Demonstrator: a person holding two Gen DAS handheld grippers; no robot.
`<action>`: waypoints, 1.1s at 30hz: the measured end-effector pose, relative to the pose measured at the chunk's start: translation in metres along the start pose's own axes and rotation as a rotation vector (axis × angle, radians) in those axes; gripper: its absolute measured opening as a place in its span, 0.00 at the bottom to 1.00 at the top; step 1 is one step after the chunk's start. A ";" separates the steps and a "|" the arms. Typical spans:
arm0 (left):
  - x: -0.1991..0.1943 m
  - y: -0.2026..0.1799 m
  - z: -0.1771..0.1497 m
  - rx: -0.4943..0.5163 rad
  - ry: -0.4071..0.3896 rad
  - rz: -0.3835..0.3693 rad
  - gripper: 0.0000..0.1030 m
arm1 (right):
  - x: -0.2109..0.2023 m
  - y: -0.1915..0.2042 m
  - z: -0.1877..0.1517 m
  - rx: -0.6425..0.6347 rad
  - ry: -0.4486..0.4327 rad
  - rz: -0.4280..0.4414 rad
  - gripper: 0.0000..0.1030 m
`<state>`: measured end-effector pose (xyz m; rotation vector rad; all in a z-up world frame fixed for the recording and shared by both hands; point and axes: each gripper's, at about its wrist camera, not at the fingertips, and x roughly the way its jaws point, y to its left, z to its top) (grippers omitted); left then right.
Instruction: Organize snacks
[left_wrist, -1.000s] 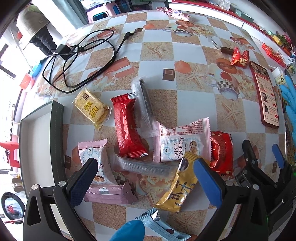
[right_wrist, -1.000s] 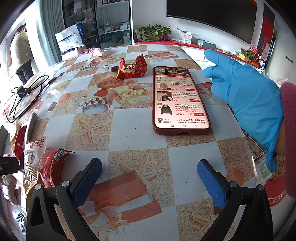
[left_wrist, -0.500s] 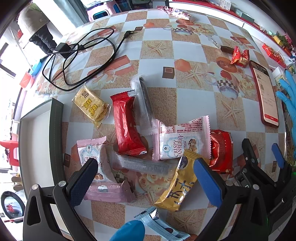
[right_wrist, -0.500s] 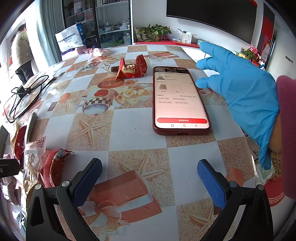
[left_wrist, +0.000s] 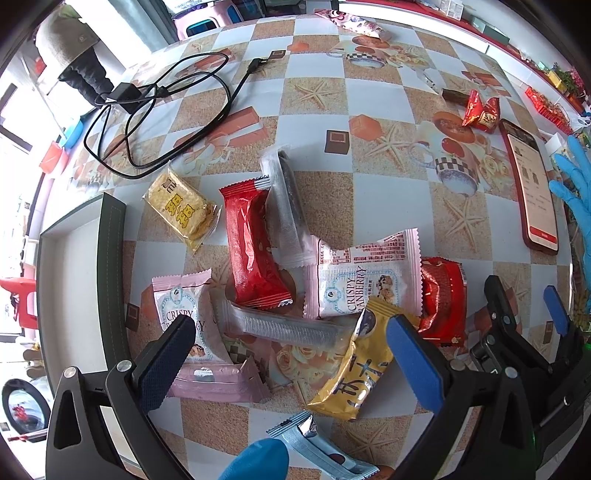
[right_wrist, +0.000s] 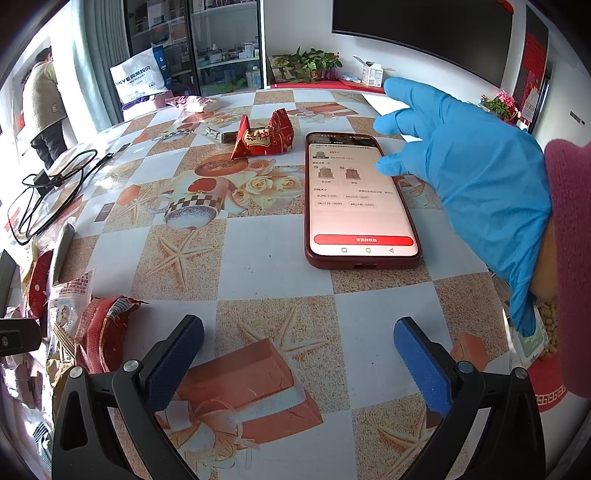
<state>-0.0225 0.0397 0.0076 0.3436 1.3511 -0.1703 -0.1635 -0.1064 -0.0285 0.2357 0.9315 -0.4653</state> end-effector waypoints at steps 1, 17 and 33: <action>0.000 0.000 0.000 0.000 -0.001 0.000 1.00 | 0.000 0.000 0.000 0.000 0.000 0.000 1.00; -0.001 -0.004 -0.002 0.007 0.001 -0.005 1.00 | 0.000 0.000 0.000 0.000 0.000 0.000 1.00; -0.002 -0.003 -0.003 0.005 0.002 -0.004 1.00 | 0.000 0.000 0.000 0.000 0.000 0.000 1.00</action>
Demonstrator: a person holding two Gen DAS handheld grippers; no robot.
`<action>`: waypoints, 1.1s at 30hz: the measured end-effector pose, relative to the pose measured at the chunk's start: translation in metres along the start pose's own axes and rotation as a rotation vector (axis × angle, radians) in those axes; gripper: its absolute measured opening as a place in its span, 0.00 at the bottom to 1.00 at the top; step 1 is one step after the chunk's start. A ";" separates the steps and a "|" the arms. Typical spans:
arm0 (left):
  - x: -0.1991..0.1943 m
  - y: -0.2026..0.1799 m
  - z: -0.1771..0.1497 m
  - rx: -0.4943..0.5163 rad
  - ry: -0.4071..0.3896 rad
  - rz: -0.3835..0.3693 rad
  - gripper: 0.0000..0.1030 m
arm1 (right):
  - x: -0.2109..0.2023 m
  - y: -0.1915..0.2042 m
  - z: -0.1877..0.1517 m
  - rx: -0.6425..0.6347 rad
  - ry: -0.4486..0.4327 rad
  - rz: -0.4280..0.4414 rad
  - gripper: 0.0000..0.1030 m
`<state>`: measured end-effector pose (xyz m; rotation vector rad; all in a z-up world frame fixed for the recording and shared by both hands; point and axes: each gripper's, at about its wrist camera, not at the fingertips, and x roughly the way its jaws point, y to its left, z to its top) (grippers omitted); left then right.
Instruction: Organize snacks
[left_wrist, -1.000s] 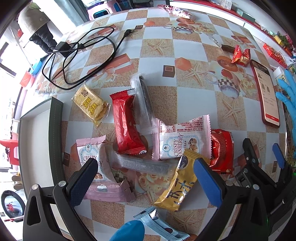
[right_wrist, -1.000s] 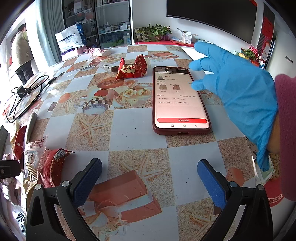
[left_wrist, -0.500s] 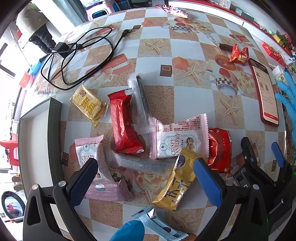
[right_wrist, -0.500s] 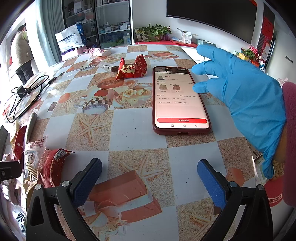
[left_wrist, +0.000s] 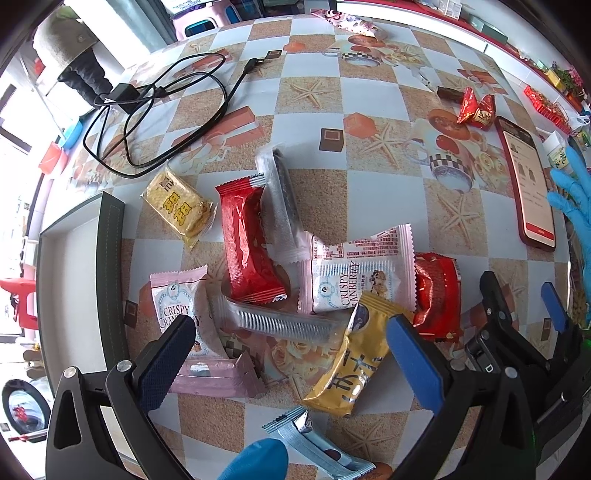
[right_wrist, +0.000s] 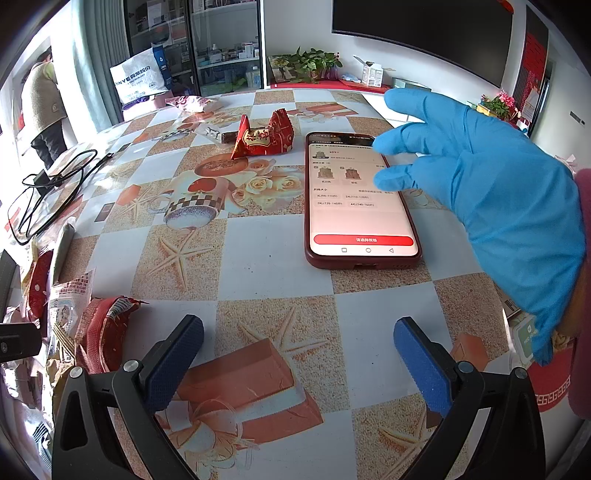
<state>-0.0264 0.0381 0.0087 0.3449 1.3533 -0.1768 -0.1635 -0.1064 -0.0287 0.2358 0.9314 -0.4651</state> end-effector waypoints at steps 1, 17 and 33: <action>0.000 0.000 0.000 -0.001 0.001 0.001 1.00 | 0.000 0.000 0.000 0.000 0.000 0.000 1.00; 0.003 0.003 -0.006 -0.013 0.015 0.010 1.00 | 0.000 0.000 0.000 0.000 0.000 0.000 1.00; 0.005 0.007 -0.007 -0.013 0.025 0.024 1.00 | 0.000 0.000 0.000 0.000 0.000 0.000 1.00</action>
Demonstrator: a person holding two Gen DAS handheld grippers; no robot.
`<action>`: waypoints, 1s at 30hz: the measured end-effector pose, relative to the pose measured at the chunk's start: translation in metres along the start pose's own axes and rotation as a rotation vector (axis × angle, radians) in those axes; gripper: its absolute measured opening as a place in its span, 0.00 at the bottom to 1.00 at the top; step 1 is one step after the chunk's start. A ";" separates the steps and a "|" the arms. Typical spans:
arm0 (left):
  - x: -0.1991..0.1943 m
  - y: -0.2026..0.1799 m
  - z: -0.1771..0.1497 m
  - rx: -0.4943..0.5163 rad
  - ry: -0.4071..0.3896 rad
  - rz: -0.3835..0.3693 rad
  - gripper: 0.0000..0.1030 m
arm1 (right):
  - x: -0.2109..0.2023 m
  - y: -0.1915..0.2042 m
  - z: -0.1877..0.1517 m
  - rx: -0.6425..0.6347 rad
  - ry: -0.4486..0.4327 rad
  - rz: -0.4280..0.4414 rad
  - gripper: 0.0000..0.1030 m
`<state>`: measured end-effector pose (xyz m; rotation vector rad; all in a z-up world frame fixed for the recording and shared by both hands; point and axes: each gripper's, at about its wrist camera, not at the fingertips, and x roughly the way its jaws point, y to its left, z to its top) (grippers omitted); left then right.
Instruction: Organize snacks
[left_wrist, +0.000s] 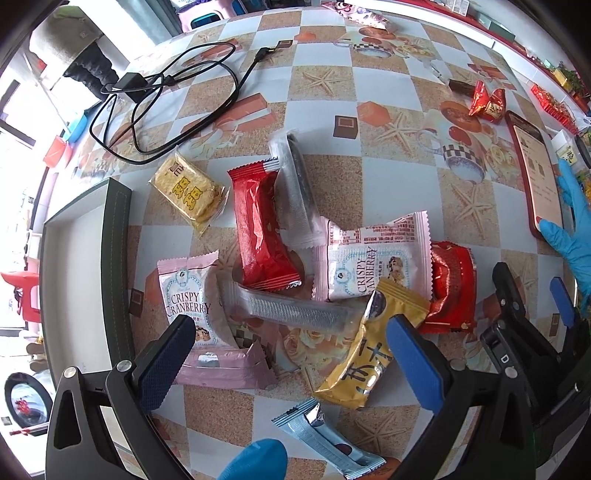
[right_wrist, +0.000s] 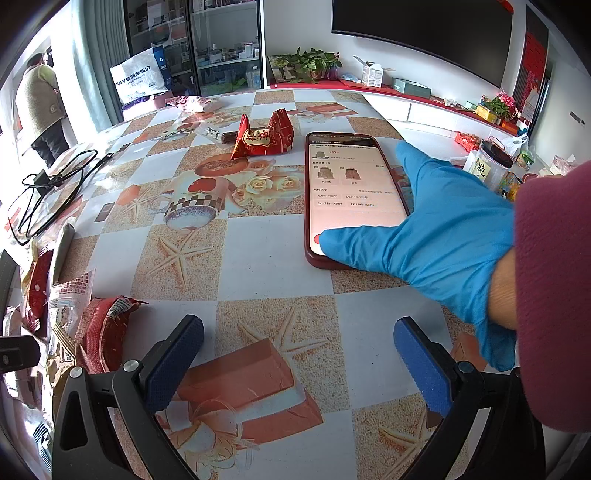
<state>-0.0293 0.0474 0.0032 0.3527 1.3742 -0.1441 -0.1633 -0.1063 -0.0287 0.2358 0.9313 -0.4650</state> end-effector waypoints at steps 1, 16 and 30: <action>0.000 0.000 0.000 -0.001 0.001 0.001 1.00 | 0.000 0.000 0.000 0.000 0.000 0.000 1.00; -0.004 -0.004 0.001 -0.006 -0.008 0.004 1.00 | 0.000 0.000 0.000 0.000 0.000 0.000 1.00; -0.007 0.009 -0.007 -0.042 0.001 0.017 1.00 | 0.000 0.000 0.000 0.000 0.000 0.000 1.00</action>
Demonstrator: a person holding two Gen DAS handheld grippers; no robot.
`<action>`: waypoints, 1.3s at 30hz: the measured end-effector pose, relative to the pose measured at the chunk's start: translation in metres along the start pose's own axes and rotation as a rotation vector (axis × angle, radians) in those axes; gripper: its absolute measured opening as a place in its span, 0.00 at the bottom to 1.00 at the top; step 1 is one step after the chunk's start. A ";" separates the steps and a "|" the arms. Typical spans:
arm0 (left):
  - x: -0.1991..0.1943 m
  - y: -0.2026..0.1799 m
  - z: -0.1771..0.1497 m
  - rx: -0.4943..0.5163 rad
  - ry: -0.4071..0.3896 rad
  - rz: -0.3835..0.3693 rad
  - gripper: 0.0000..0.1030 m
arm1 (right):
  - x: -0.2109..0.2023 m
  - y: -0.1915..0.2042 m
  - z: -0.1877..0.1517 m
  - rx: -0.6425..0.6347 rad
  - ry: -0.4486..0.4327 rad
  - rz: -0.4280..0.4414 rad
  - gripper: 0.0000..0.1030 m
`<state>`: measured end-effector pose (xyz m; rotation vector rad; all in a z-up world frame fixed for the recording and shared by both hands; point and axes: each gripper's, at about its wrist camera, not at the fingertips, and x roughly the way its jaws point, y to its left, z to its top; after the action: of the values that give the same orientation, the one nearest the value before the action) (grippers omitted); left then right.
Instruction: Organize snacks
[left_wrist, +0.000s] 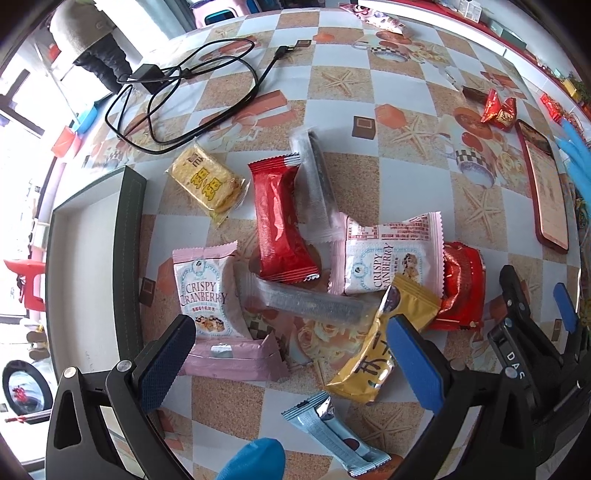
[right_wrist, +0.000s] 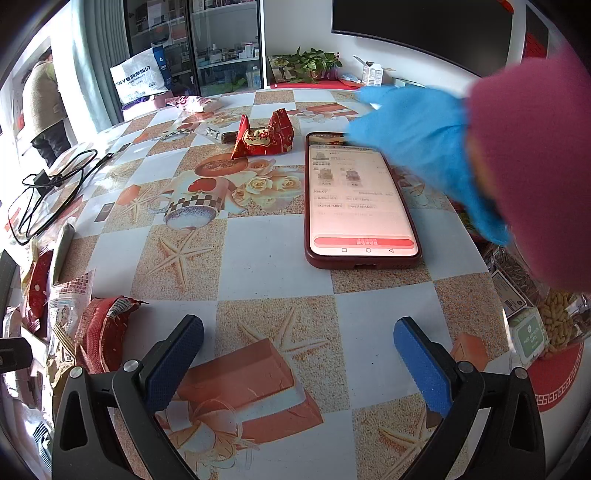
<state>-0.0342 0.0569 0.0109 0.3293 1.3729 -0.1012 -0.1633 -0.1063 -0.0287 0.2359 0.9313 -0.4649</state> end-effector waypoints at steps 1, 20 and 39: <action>-0.001 0.002 0.000 0.000 -0.002 -0.001 1.00 | 0.000 0.000 0.000 0.000 0.000 0.000 1.00; 0.003 0.075 -0.011 0.073 -0.031 -0.032 1.00 | 0.000 0.000 0.000 0.000 0.000 0.000 1.00; 0.017 0.071 -0.035 -0.005 0.039 -0.048 1.00 | 0.000 0.000 0.000 0.001 0.000 0.001 1.00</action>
<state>-0.0452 0.1370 0.0010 0.2949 1.4194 -0.1317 -0.1631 -0.1059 -0.0286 0.2368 0.9310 -0.4646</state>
